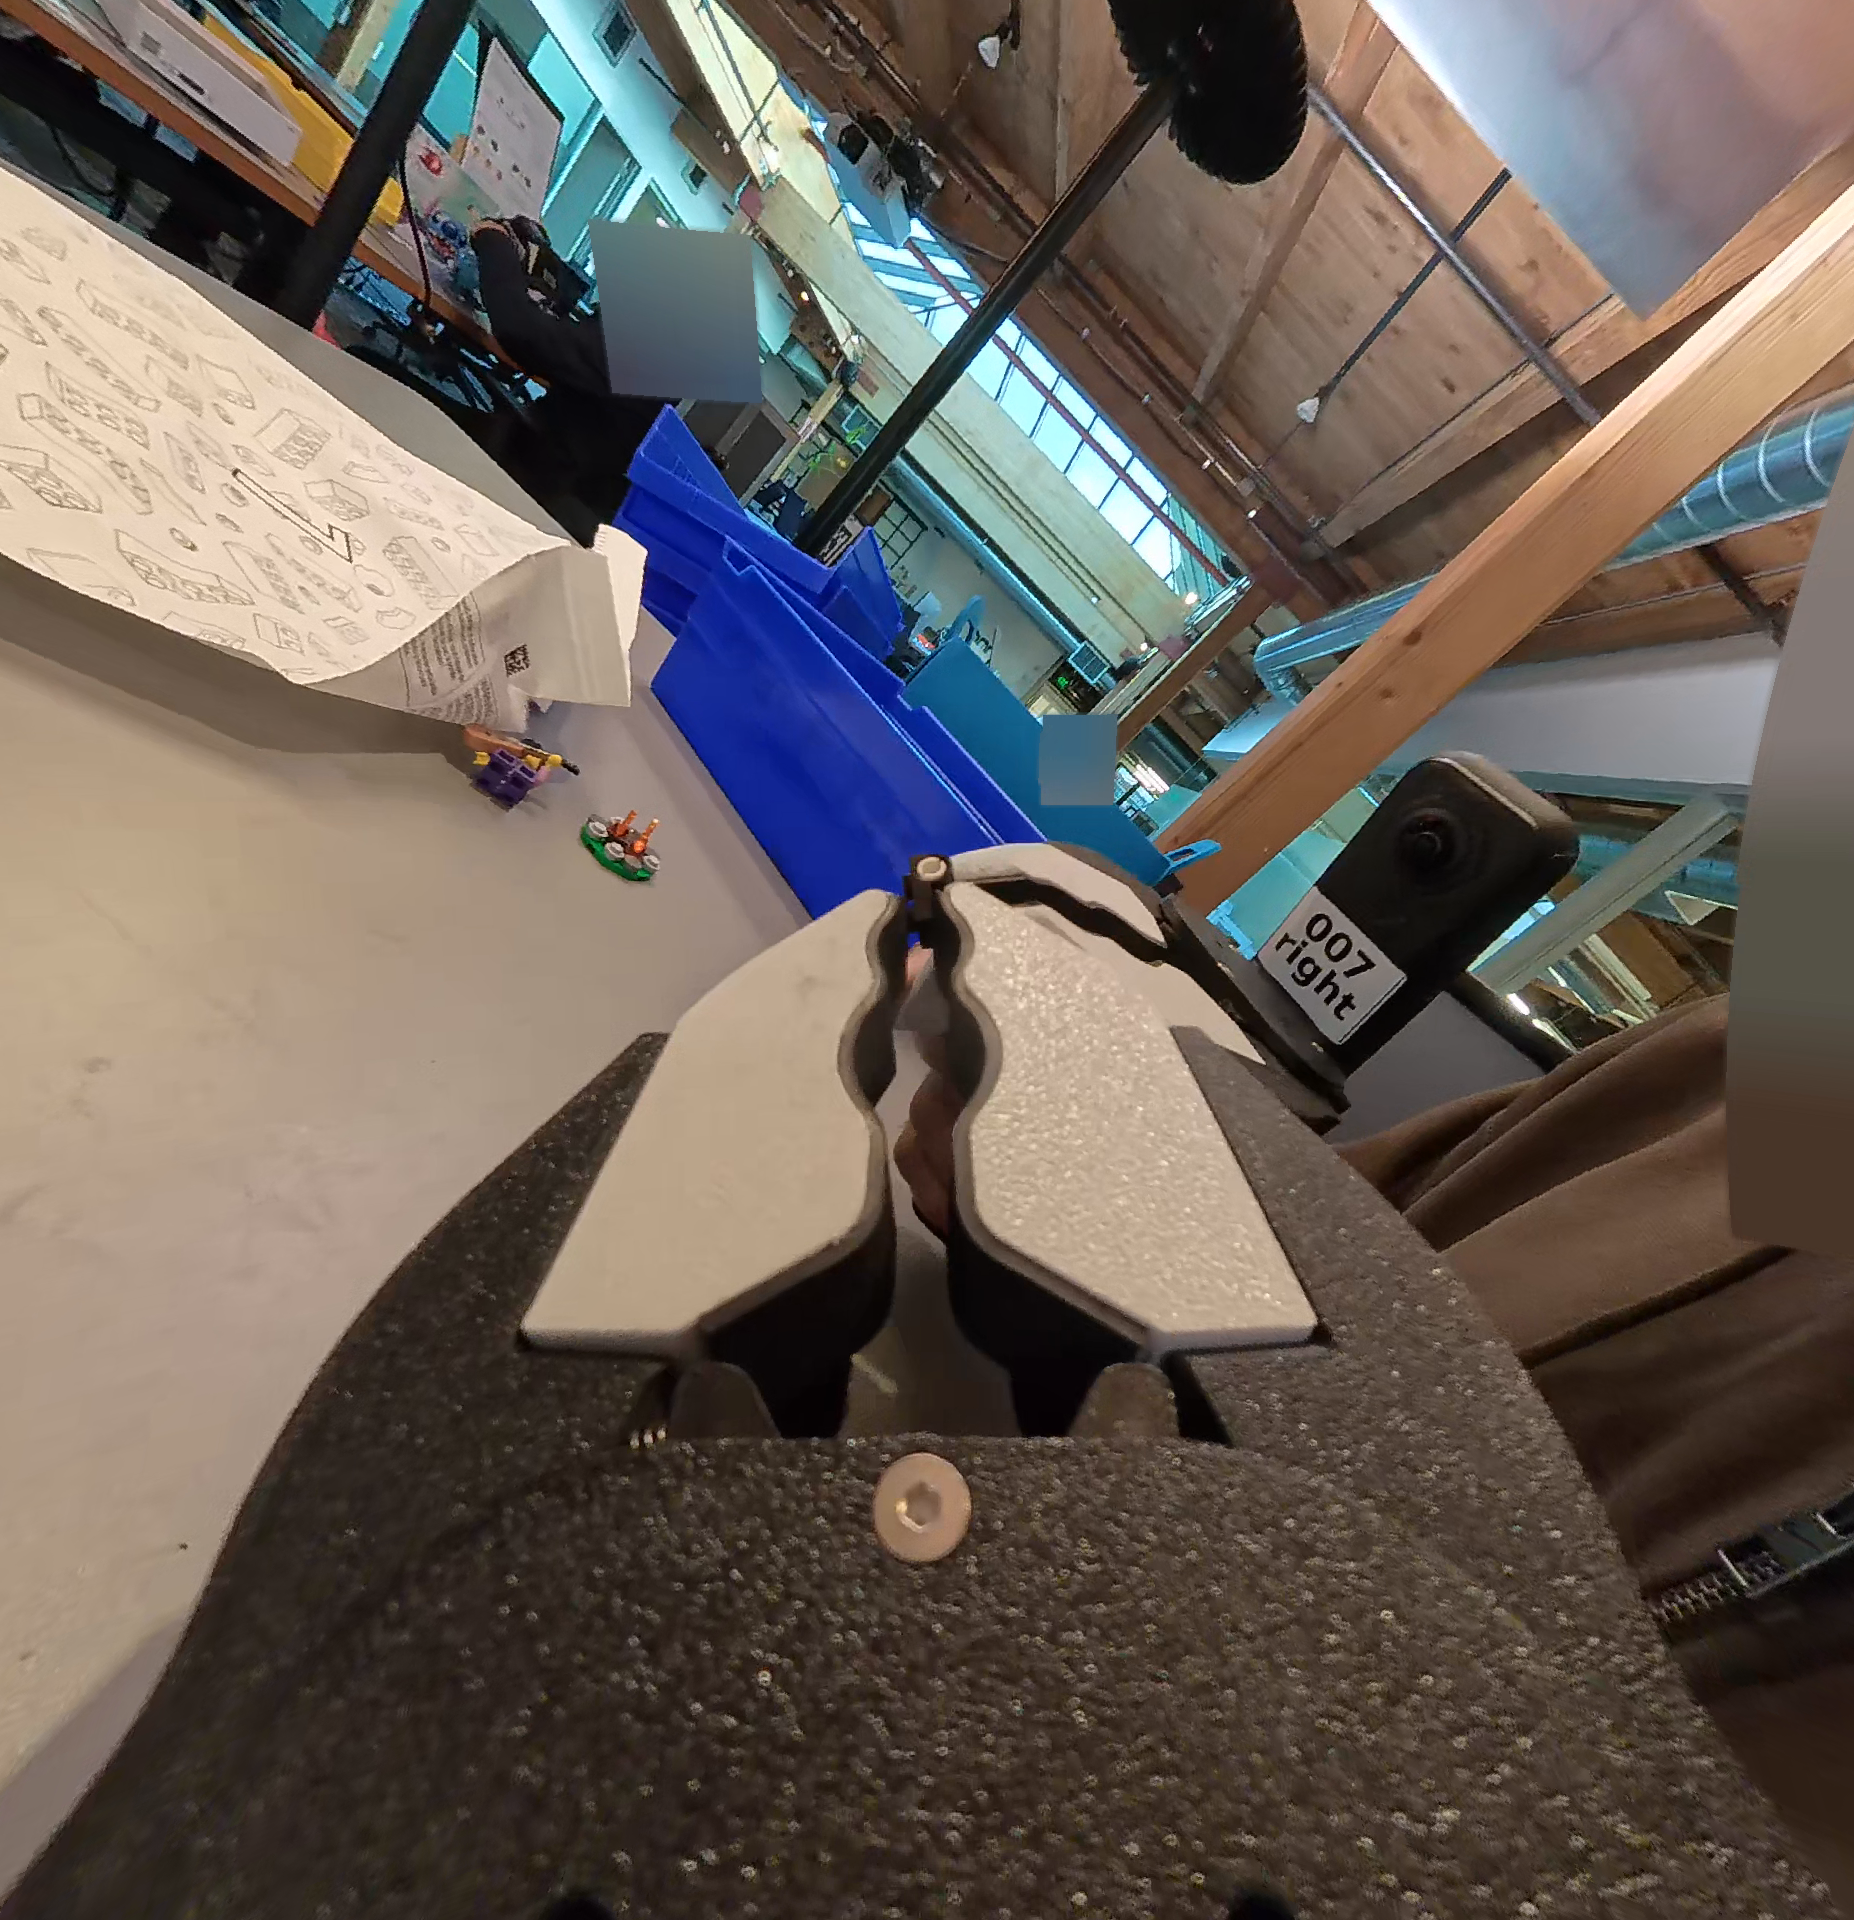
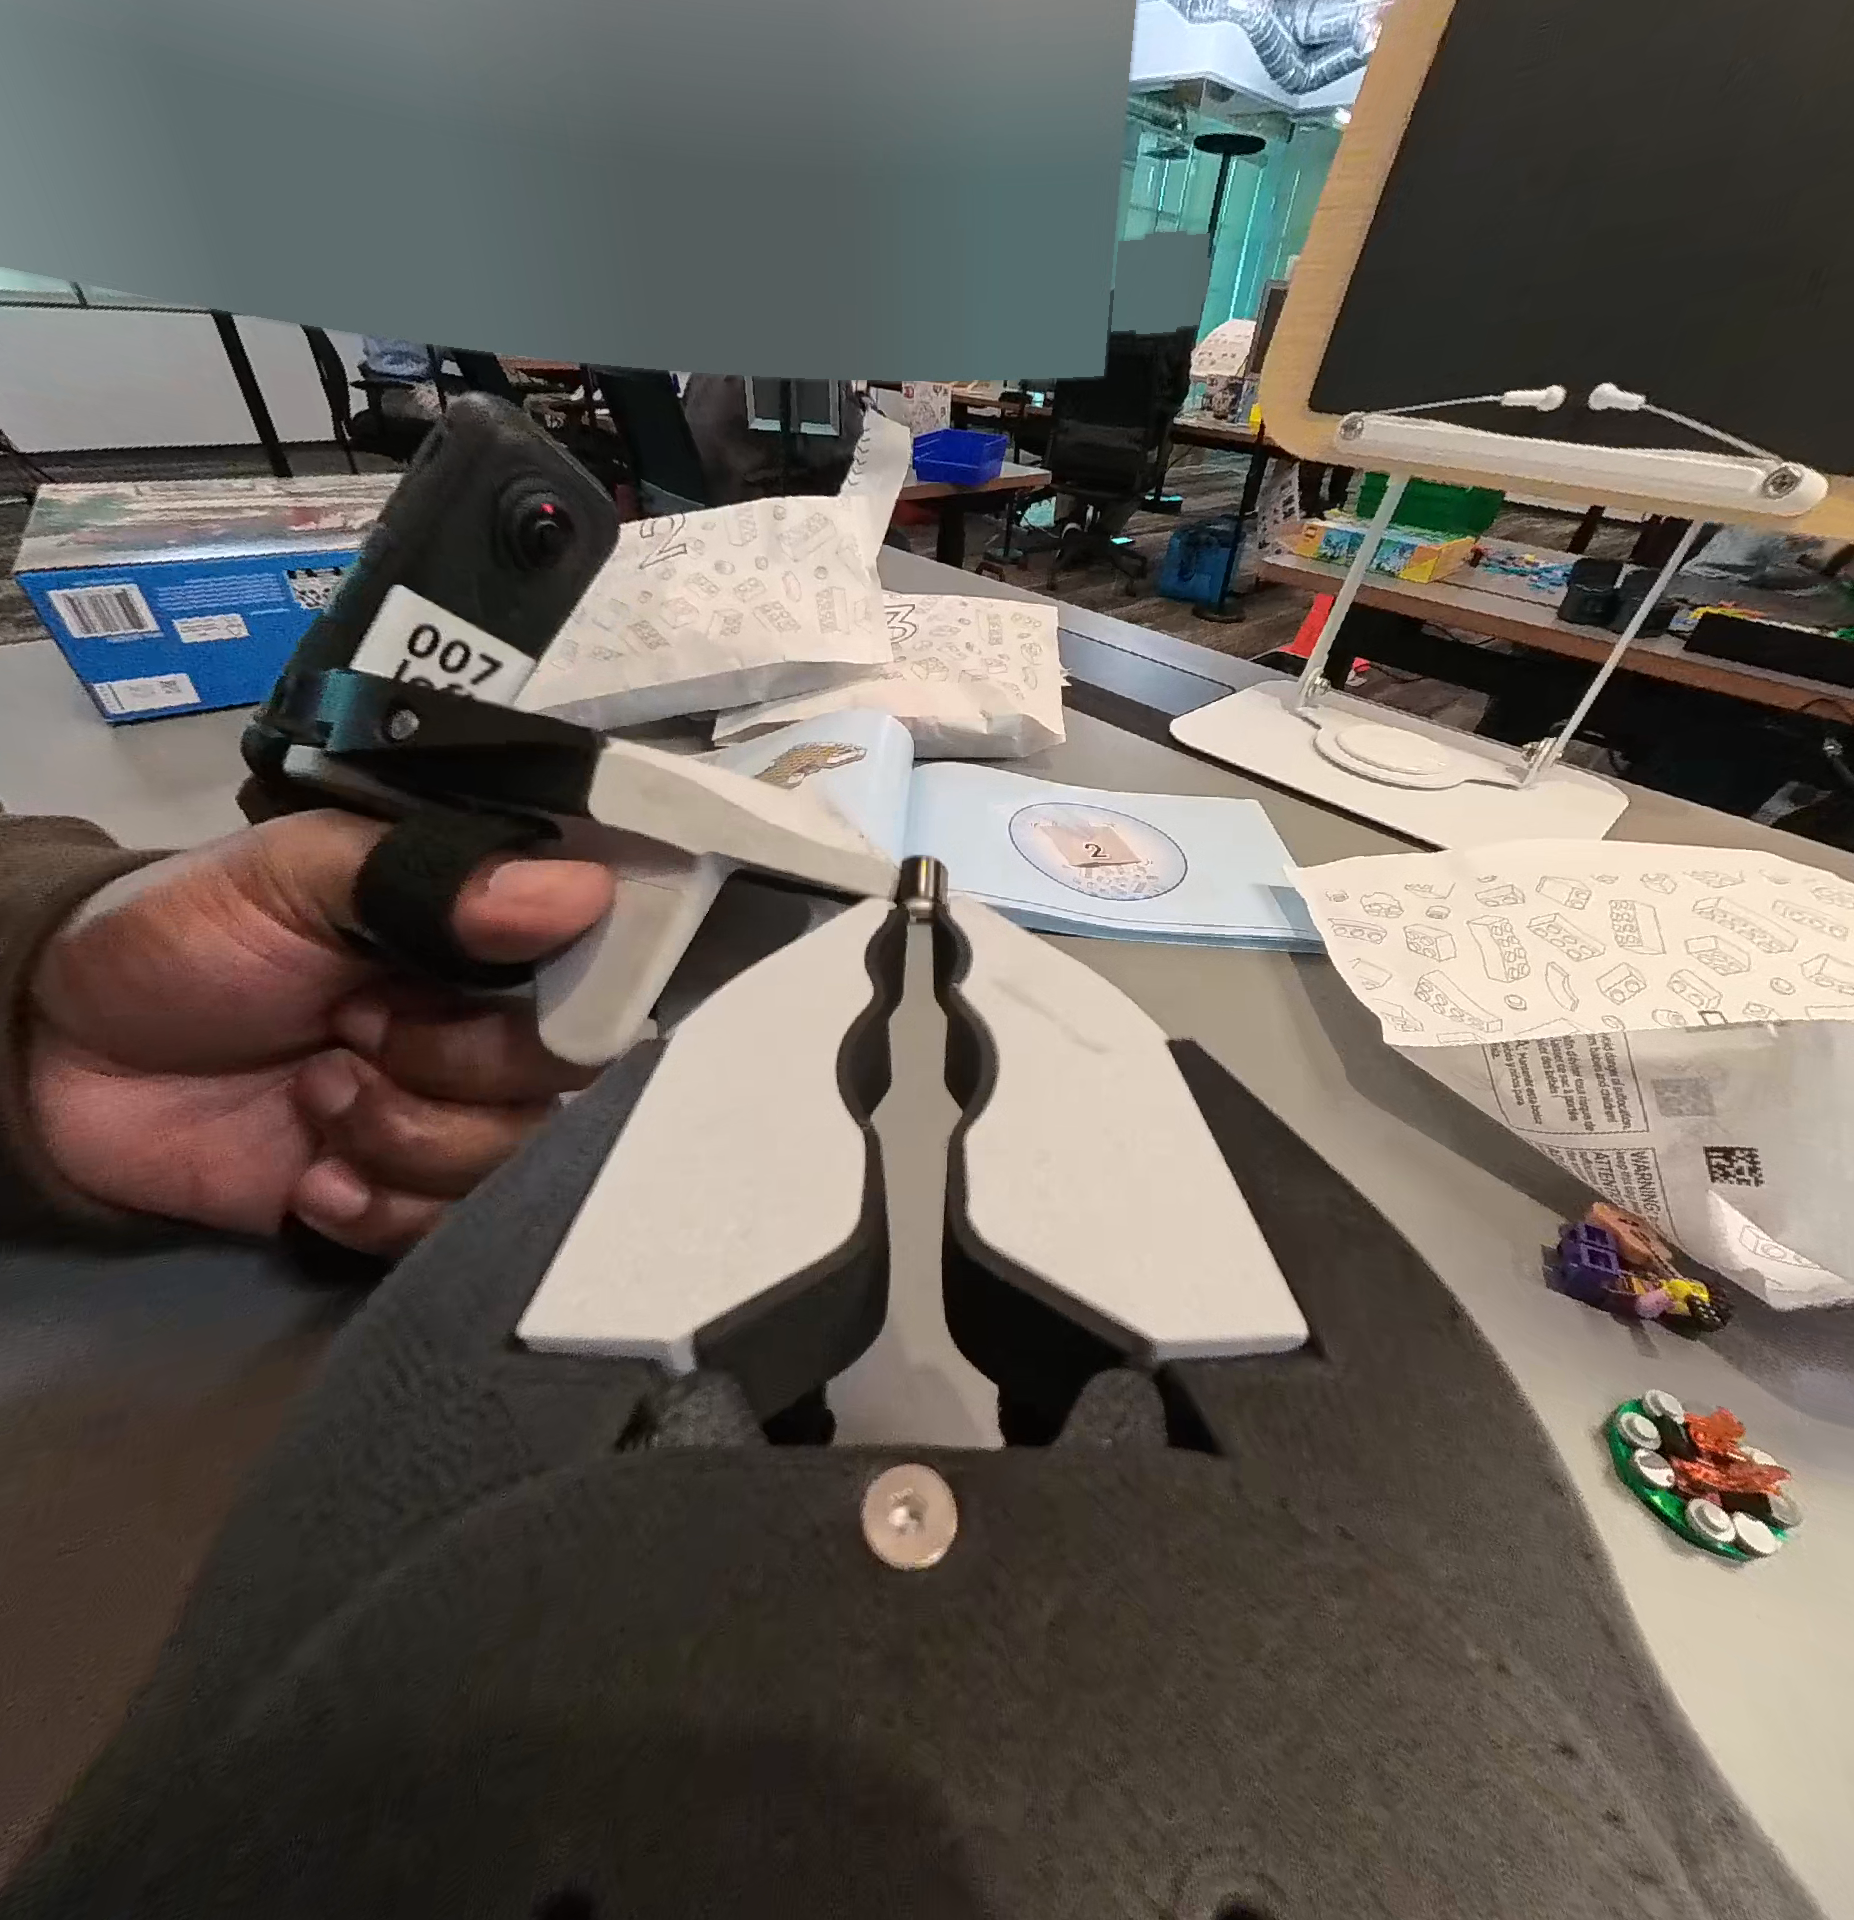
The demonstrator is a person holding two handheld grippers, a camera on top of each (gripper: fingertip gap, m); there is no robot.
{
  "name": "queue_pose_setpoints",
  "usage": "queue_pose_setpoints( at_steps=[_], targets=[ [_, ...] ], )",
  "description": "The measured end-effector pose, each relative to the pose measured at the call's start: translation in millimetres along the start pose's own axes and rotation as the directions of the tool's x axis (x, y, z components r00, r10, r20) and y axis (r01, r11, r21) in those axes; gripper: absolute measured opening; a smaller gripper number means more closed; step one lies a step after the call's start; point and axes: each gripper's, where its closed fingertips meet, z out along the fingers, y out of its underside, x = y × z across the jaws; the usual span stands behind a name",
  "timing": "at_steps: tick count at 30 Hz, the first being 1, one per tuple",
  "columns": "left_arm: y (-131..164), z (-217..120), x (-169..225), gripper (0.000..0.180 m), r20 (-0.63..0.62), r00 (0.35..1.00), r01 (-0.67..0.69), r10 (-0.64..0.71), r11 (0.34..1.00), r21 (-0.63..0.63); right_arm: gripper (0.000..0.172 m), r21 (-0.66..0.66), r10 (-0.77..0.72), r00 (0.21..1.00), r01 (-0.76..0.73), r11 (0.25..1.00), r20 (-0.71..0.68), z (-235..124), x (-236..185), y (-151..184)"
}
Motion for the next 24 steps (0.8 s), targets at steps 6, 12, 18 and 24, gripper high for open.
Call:
queue_pose_setpoints(
  at_steps=[6, 12, 18, 24],
  targets=[
    [0.2, 0.1, 0.7, 0.004, -0.02, 0.999, 0.026, -0.026, 1.0, -0.008, 0.004, 0.003, -0.034, 0.999, 0.034, 0.999, -0.01, -0.3, 0.4, -0.2],
    [-0.6, -0.3, 0.1, 0.004, -0.011, 1.0, 0.012, -0.012, 1.0, -0.014, 0.003, -0.002, -0.052, 0.999, 0.052, 0.999, -0.012, -0.3, 0.6, 0.9],
    [-6.3, -2.3, 0.5, 0.004, -0.01, 1.0, 0.002, -0.002, 1.0, 0.0, 0.0, -0.023, -0.075, 0.997, 0.075, 0.997, -0.007, 0.7, -0.7, 5.3],
    [-5.6, -2.1, 1.4, 0.004, -0.019, 1.0, 0.006, -0.006, 1.0, 0.0, 0.005, 0.024, -0.037, 0.999, 0.037, 0.999, 0.001, -1.7, -0.7, -1.5]
  ],
)
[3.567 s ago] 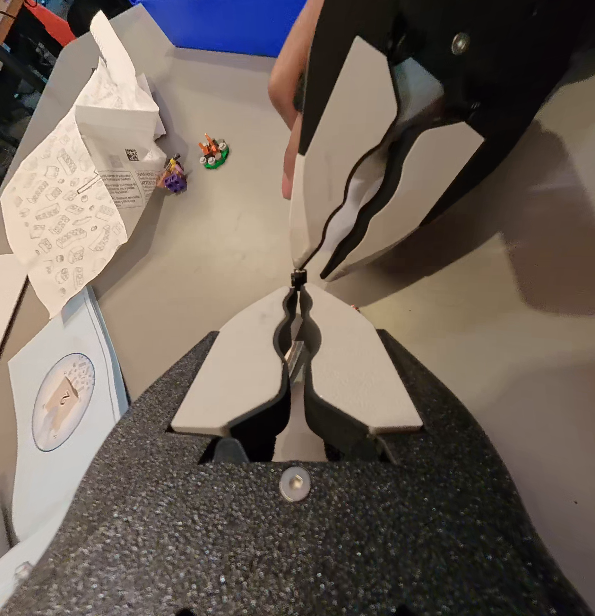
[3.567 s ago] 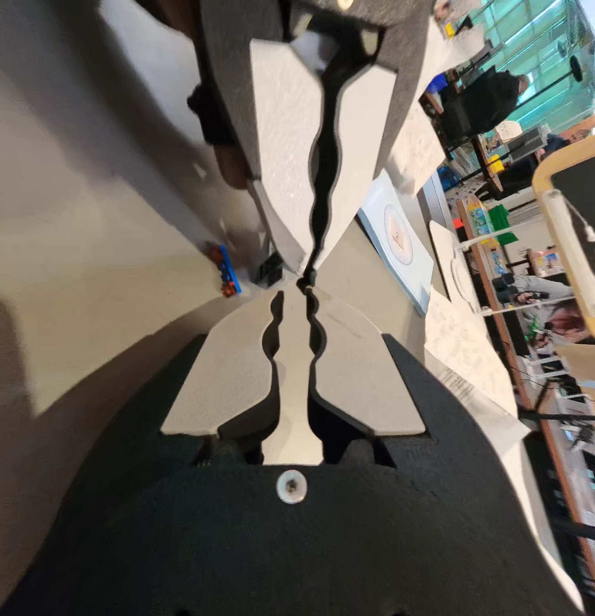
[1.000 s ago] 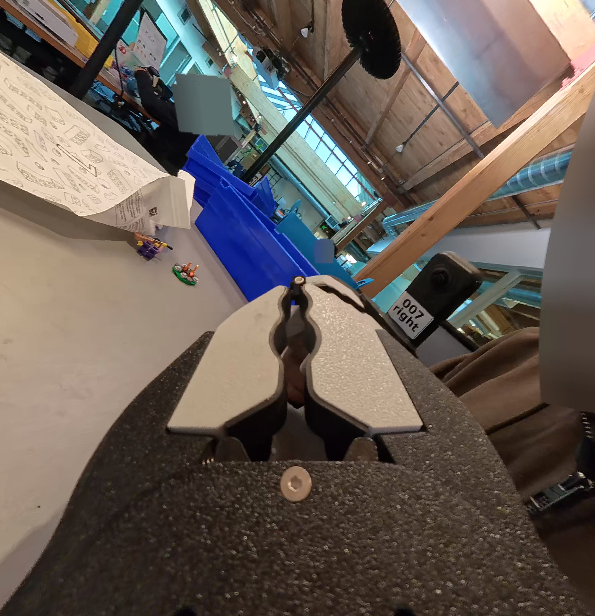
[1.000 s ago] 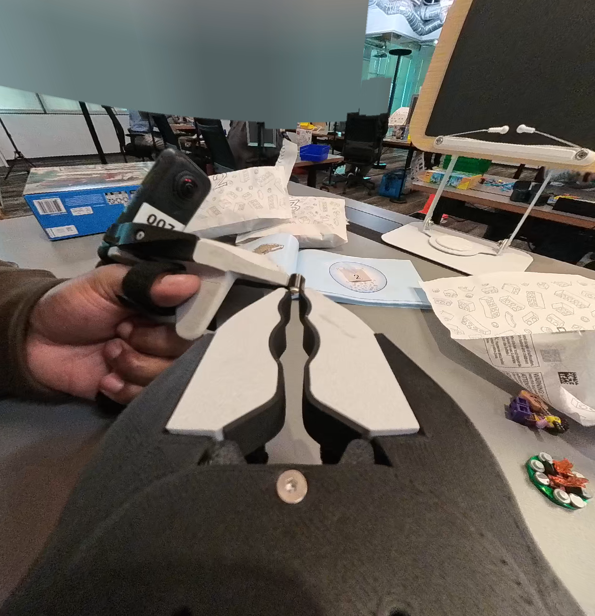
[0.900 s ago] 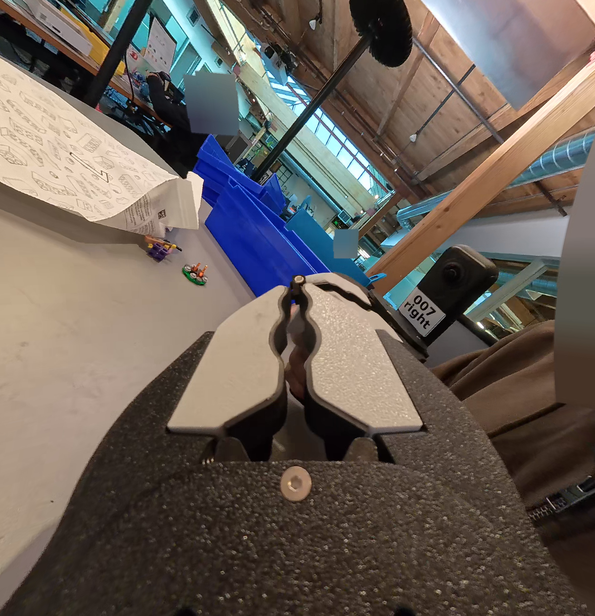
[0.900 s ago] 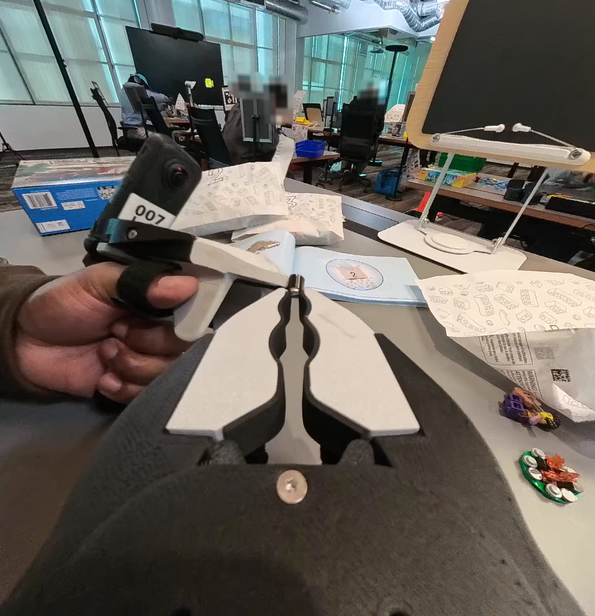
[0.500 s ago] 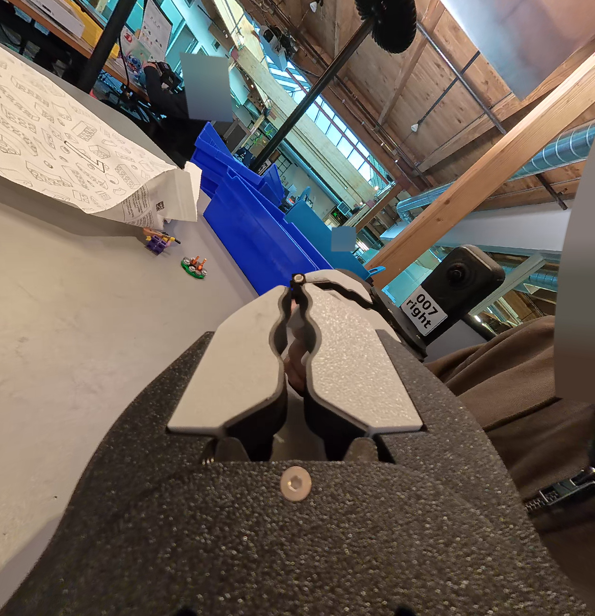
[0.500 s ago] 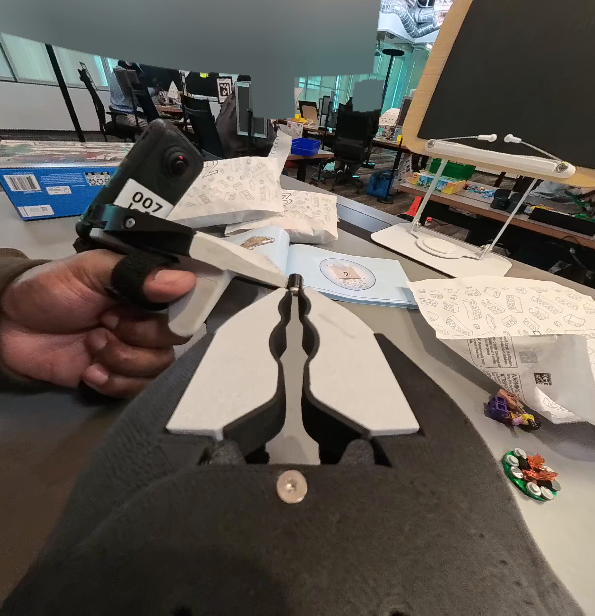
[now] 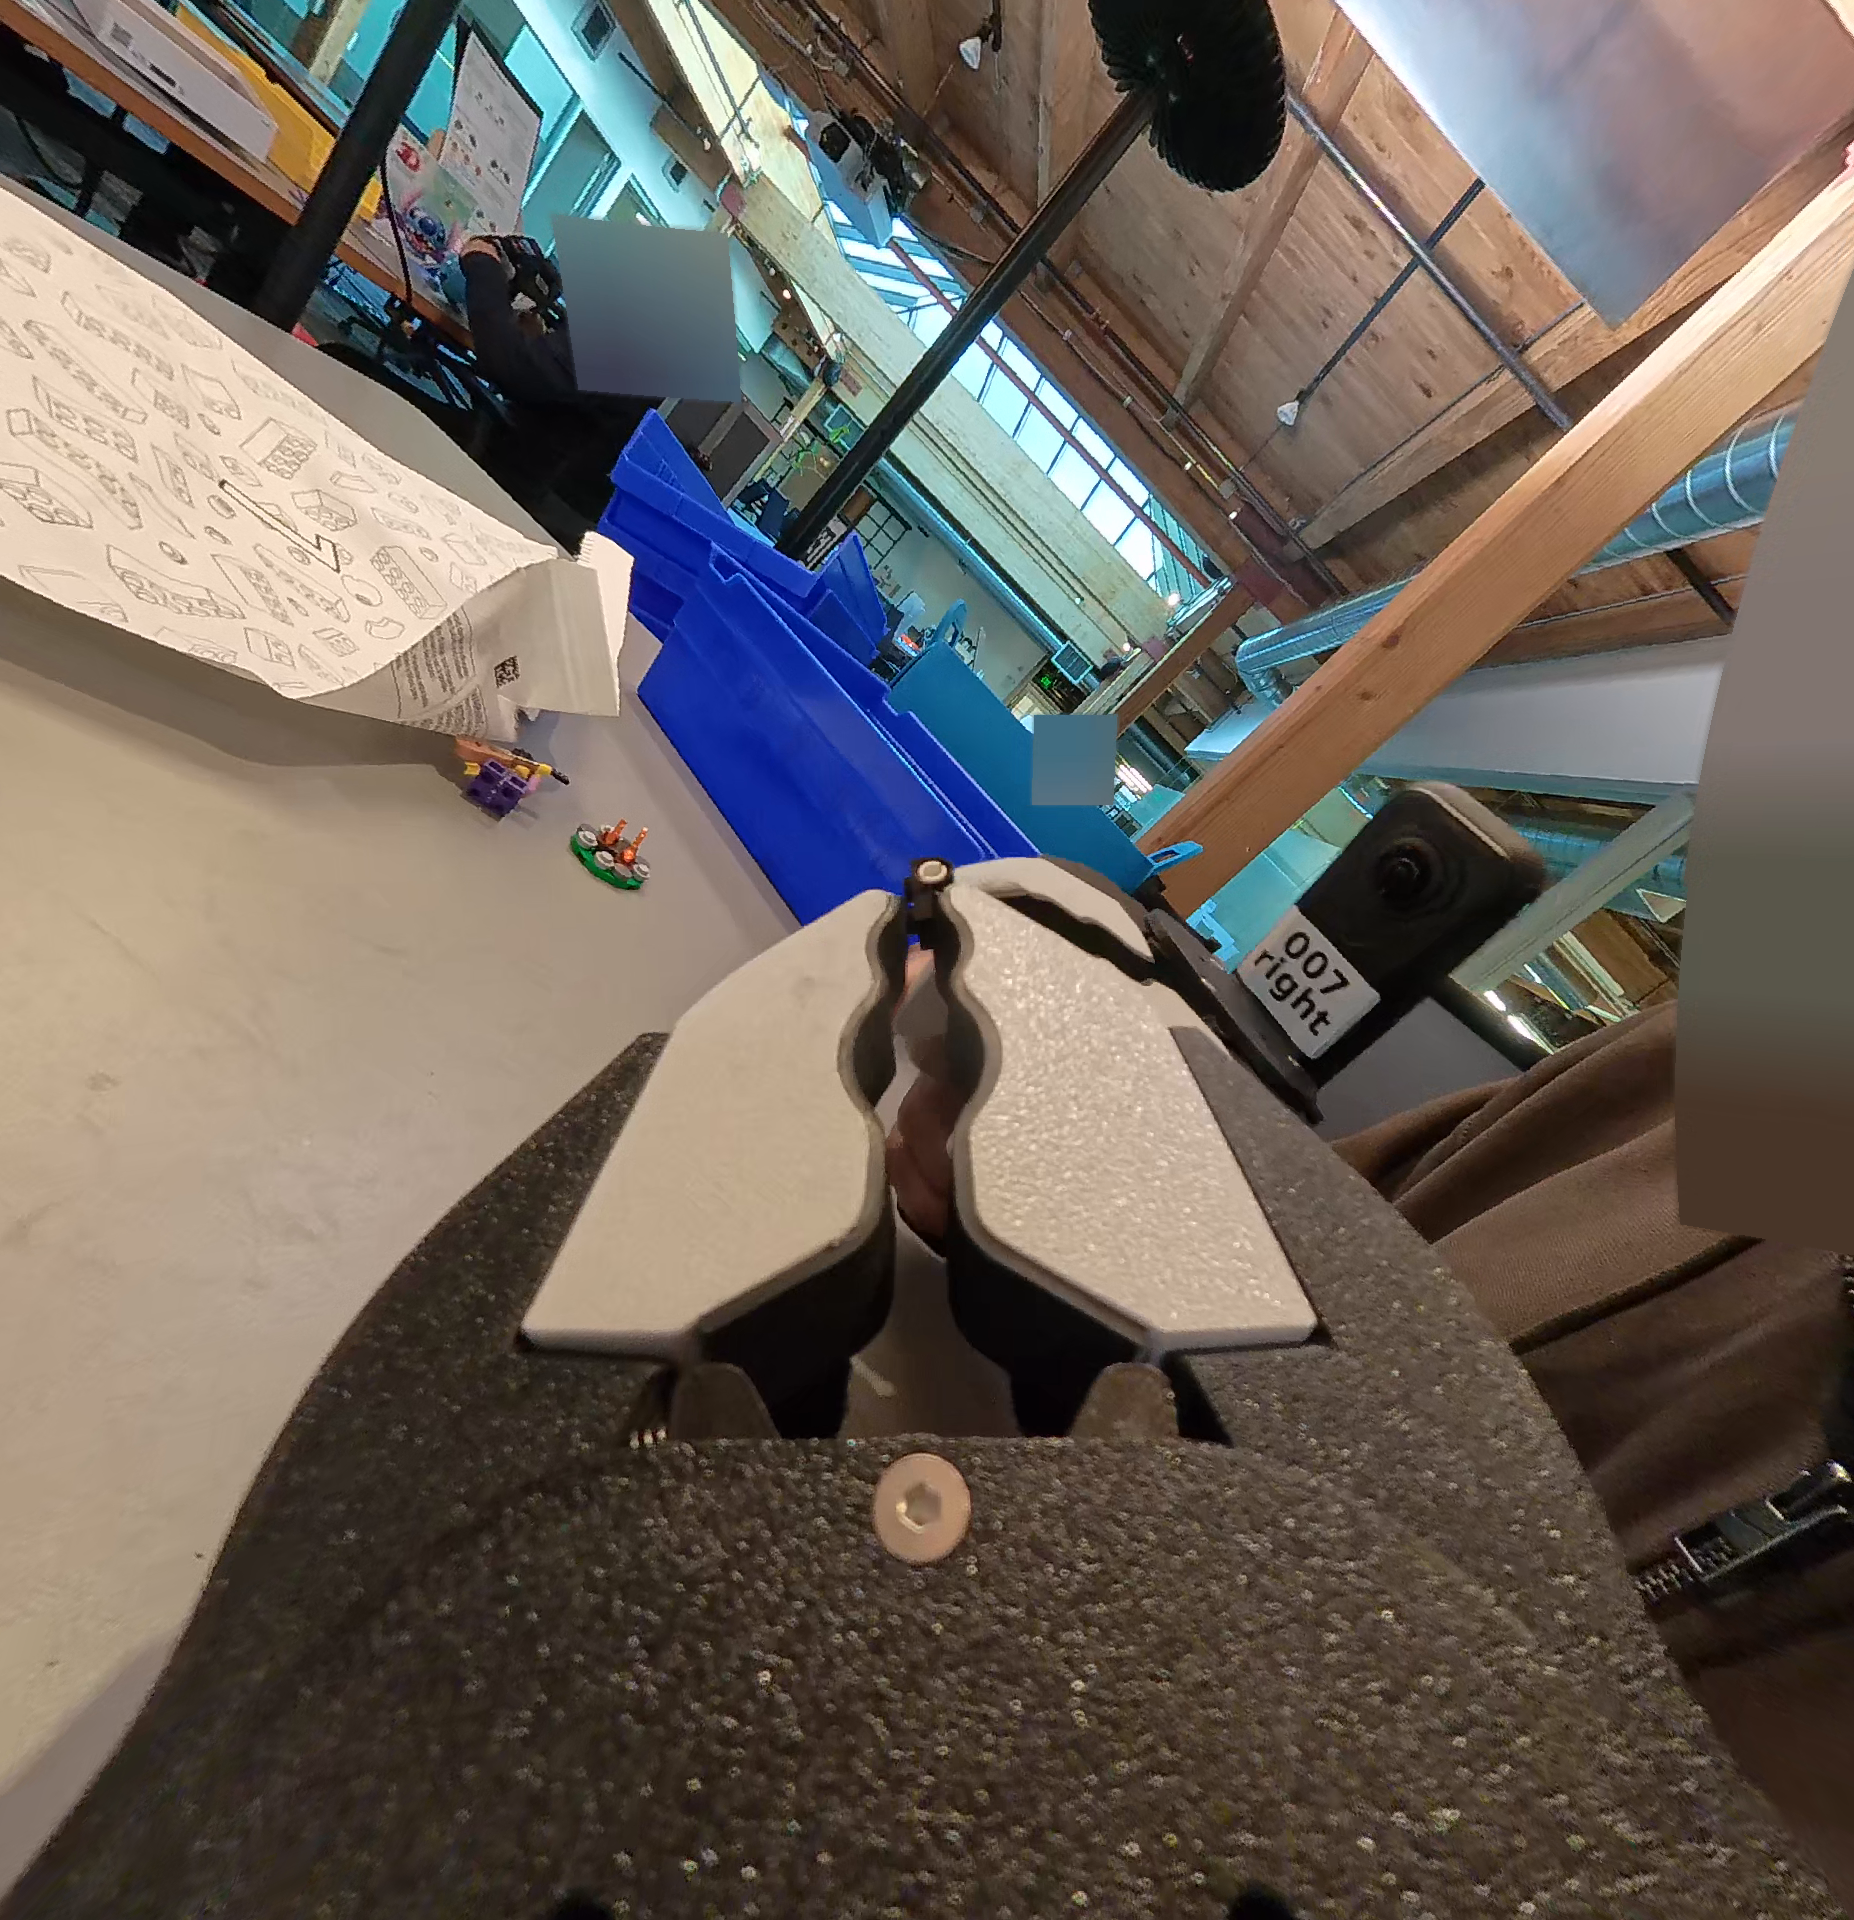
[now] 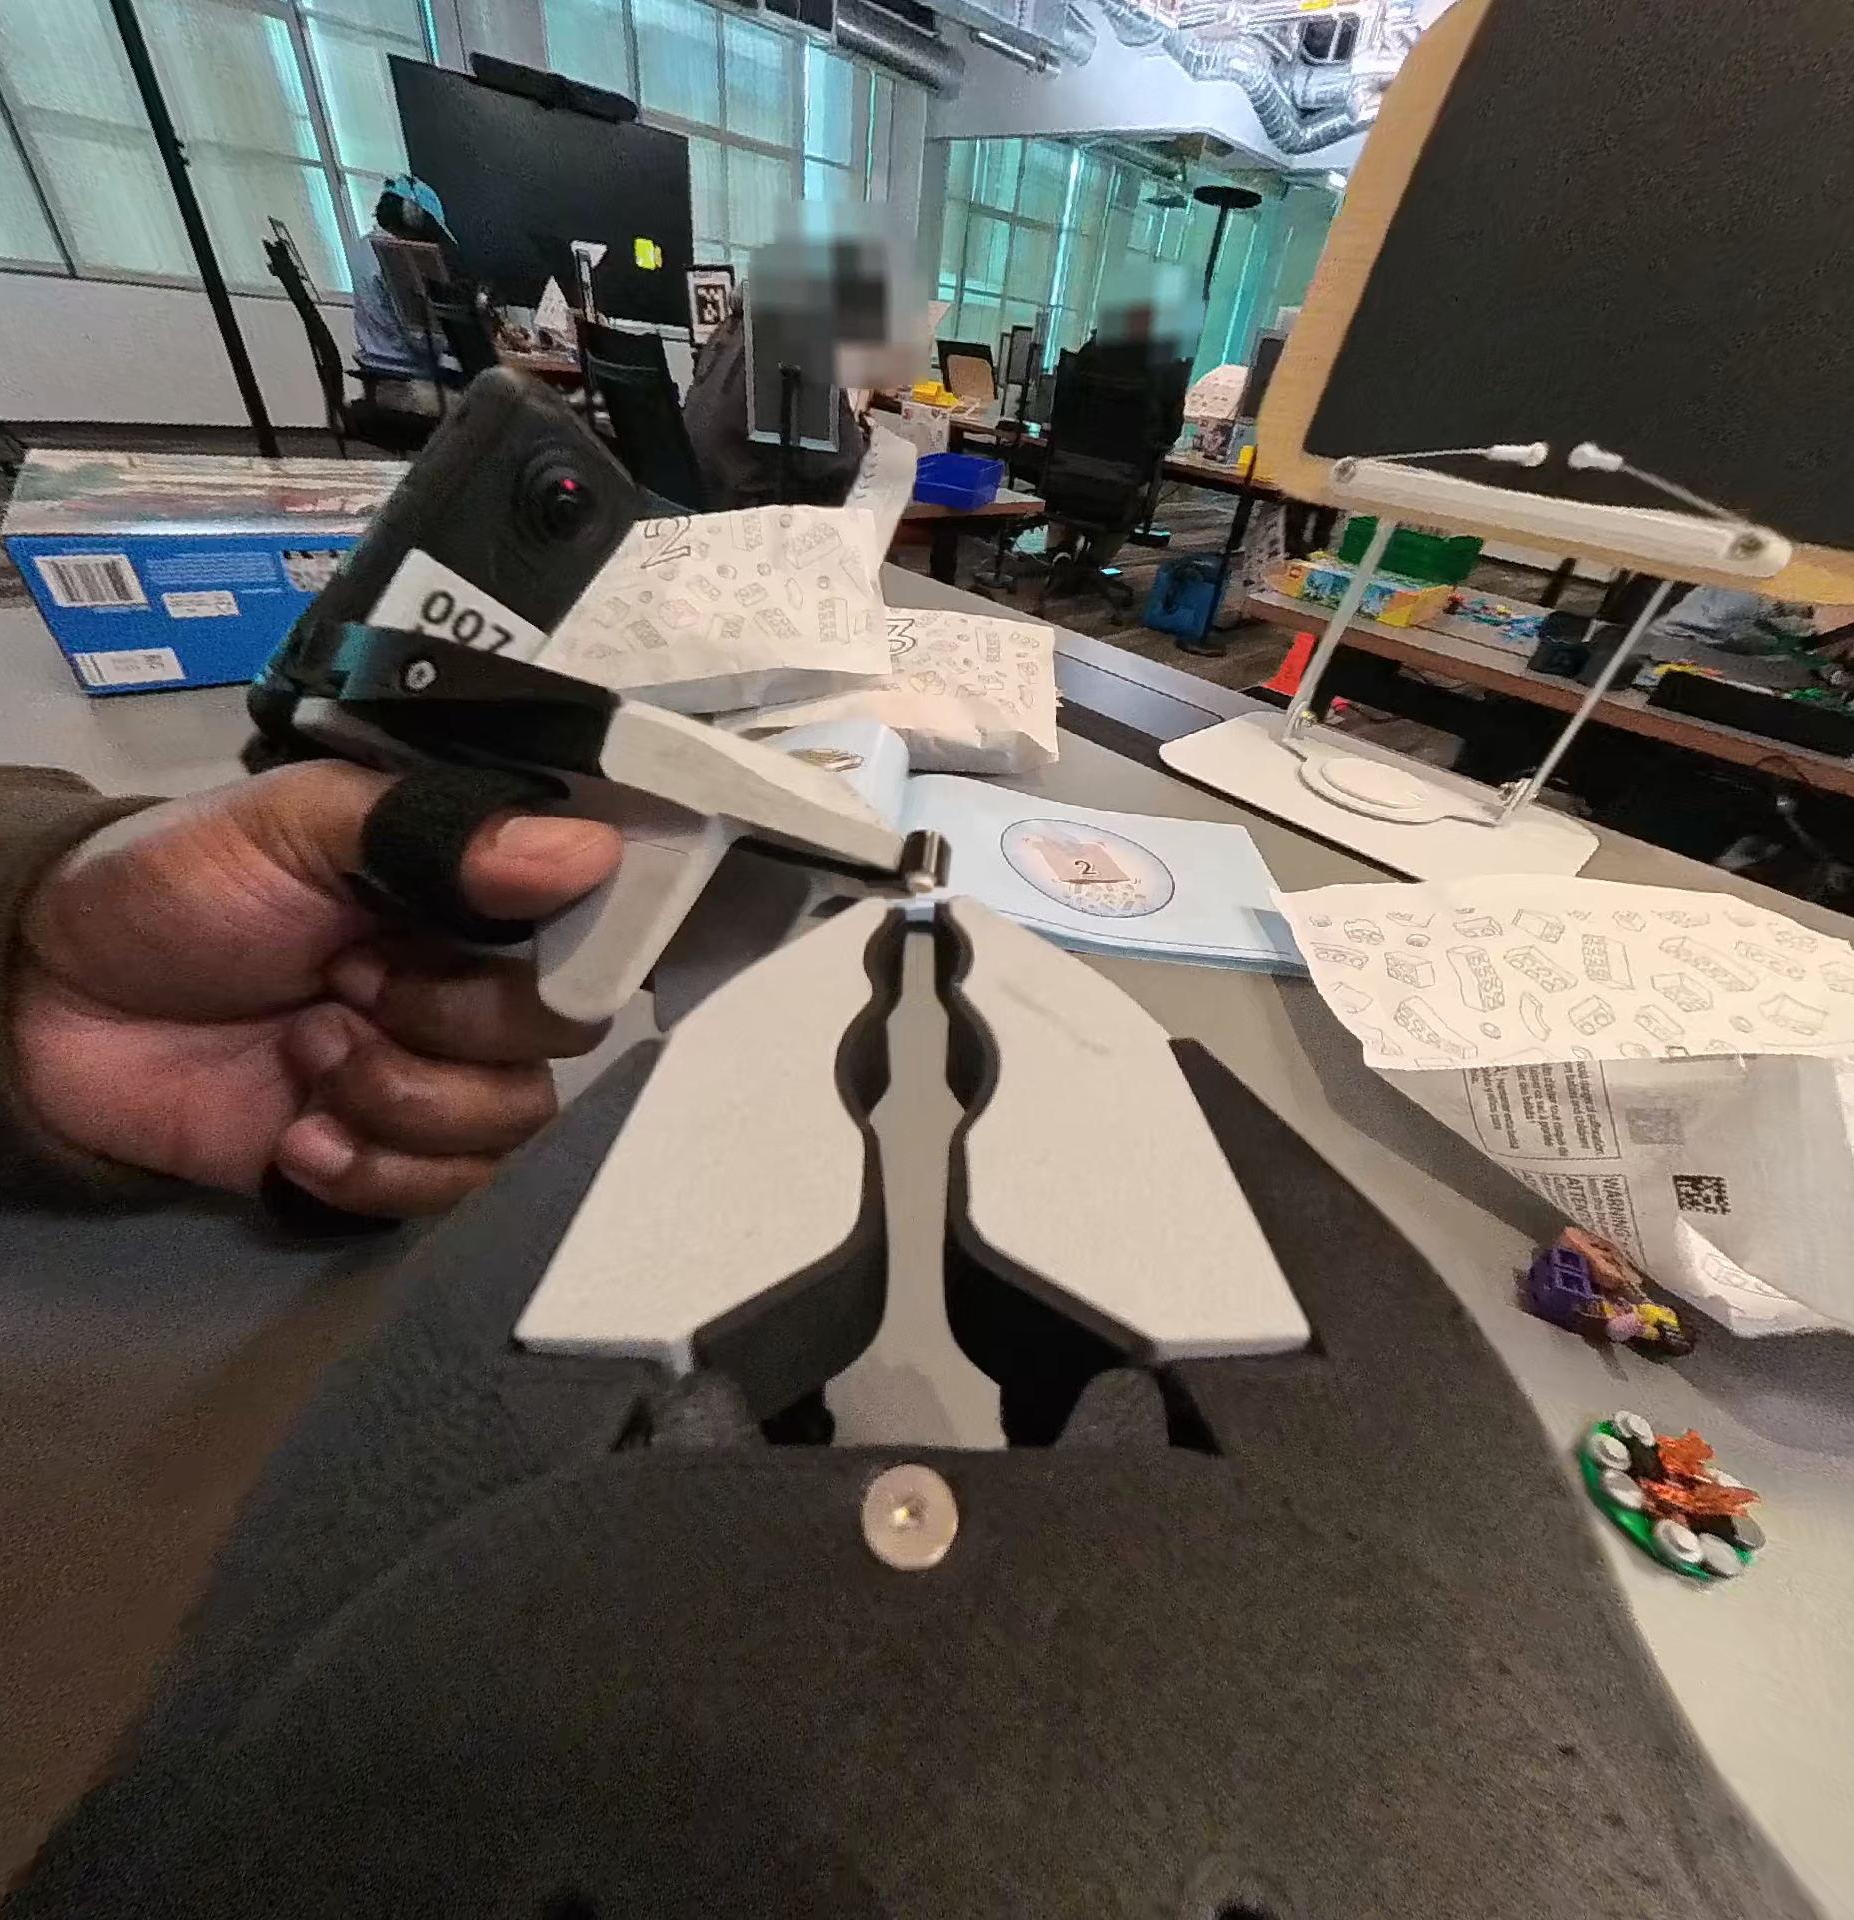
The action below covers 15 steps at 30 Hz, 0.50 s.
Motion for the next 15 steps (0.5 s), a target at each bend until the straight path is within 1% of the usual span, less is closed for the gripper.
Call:
queue_pose_setpoints(
  at_steps=[3, 7, 9, 15],
  targets=[
    [-0.4, 0.4, 2.8, 0.004, -0.021, 1.0, 0.0, 0.0, 1.0, 0.007, 0.014, 0.017, 0.121, 0.991, -0.122, 0.992, 0.054, -0.7, 0.5, -2.2],
    [2.8, 2.3, 5.8, 0.004, -0.031, 0.999, -0.037, 0.036, 0.999, -0.016, 0.008, 0.024, 0.261, 0.955, -0.267, 0.963, 0.139, -2.4, 0.0, -5.0],
    [3.5, 2.5, 5.9, 0.004, -0.027, 0.998, -0.061, 0.061, 0.998, -0.027, 0.007, 0.012, 0.278, 0.948, -0.283, 0.959, 0.154, -2.4, -0.8, -3.8],
    [4.0, 2.8, 6.6, 0.004, -0.035, 0.997, -0.07, 0.068, 0.997, -0.036, 0.007, 0.004, 0.262, 0.952, -0.266, 0.964, 0.16, -3.4, -1.3, -3.4]
  ],
)
